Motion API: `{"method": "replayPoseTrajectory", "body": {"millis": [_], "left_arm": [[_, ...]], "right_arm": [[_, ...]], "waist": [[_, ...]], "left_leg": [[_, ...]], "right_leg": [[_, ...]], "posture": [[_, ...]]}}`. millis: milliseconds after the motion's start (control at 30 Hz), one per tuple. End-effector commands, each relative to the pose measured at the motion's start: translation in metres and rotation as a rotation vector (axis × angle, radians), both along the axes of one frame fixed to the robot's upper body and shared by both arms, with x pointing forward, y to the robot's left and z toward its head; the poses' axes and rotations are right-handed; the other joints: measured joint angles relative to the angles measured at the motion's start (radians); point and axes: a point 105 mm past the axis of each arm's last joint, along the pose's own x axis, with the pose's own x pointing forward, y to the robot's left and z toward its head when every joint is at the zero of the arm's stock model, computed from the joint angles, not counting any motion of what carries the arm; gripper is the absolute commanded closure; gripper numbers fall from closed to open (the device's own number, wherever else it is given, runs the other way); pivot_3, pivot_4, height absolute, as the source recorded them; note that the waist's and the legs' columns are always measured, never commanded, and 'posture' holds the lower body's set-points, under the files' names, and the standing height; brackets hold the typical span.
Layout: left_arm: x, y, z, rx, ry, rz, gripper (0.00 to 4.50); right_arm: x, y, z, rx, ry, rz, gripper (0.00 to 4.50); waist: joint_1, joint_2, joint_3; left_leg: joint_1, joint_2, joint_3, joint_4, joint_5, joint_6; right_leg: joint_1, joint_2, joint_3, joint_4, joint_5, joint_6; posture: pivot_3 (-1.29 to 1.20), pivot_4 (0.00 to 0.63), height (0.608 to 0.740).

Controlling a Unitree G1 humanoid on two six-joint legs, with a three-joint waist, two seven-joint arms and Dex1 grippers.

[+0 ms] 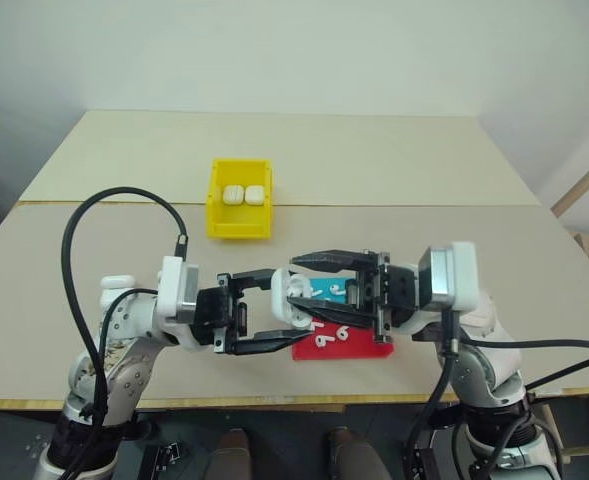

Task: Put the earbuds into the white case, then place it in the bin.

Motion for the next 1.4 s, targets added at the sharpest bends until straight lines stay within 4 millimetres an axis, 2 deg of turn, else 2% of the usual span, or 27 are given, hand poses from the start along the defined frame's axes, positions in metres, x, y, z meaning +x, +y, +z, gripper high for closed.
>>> {"method": "replayPoseTrajectory", "body": {"millis": [33,800,867,1000,1100,1167,1400], "left_arm": [[-0.004,-0.003,0.007,-0.020,-0.039,-0.018,1.70],[-0.008,-0.003,0.008,-0.019,-0.041,-0.050,1.70],[-0.007,-0.002,0.007,-0.018,-0.038,-0.044,1.70],[-0.002,0.002,0.004,-0.003,-0.037,-0.015,1.70],[0.001,0.011,0.005,0.009,-0.042,0.009,1.70],[0.003,0.018,0.007,0.019,-0.045,0.033,1.70],[0.005,0.053,0.003,0.107,-0.037,0.140,1.70]], "right_arm": [[-0.003,-0.003,0.004,0.006,-0.028,0.003,2.26],[0.001,-0.002,0.013,-0.025,-0.065,-0.023,2.26],[0.002,-0.006,0.018,0.002,-0.072,-0.037,2.26],[0.009,-0.024,0.041,0.109,-0.039,-0.076,2.26],[0.019,-0.039,0.047,0.094,-0.008,-0.137,2.26],[0.026,-0.045,0.044,0.029,0.001,-0.210,2.26],[0.054,-0.048,-0.001,-0.397,0.068,-0.434,2.26]], "waist": [[0.000,0.000,0.000],[0.000,0.000,0.000],[0.000,0.000,0.000],[0.000,0.000,0.000],[0.000,0.000,0.000],[0.001,0.000,0.000],[-0.006,0.000,0.000]], "left_leg": [[0.000,0.000,0.000,0.000,0.000,0.000],[0.000,0.000,0.000,0.000,0.000,0.000],[0.000,0.000,0.000,0.000,0.000,0.000],[0.000,0.000,0.000,0.000,0.000,0.000],[0.000,0.000,0.000,0.000,0.000,0.000],[0.000,0.000,0.000,0.000,0.000,0.000],[0.000,0.000,0.001,-0.001,0.000,0.000]], "right_leg": [[0.000,0.000,0.000,0.000,0.000,0.000],[0.000,0.000,0.000,0.000,0.000,0.000],[0.000,0.000,0.000,0.000,0.000,0.000],[0.000,0.000,0.000,0.000,0.000,0.000],[0.000,0.000,0.000,0.000,0.000,0.000],[0.000,0.000,0.000,0.000,0.000,0.000],[-0.001,0.000,0.001,0.000,0.000,0.000]], "posture": [[0.00,0.150,0.740],[0.00,0.150,0.740],[0.00,0.150,0.740],[0.00,0.150,0.740],[0.00,0.150,0.740],[0.00,0.150,0.740],[0.00,0.150,0.740]]}}
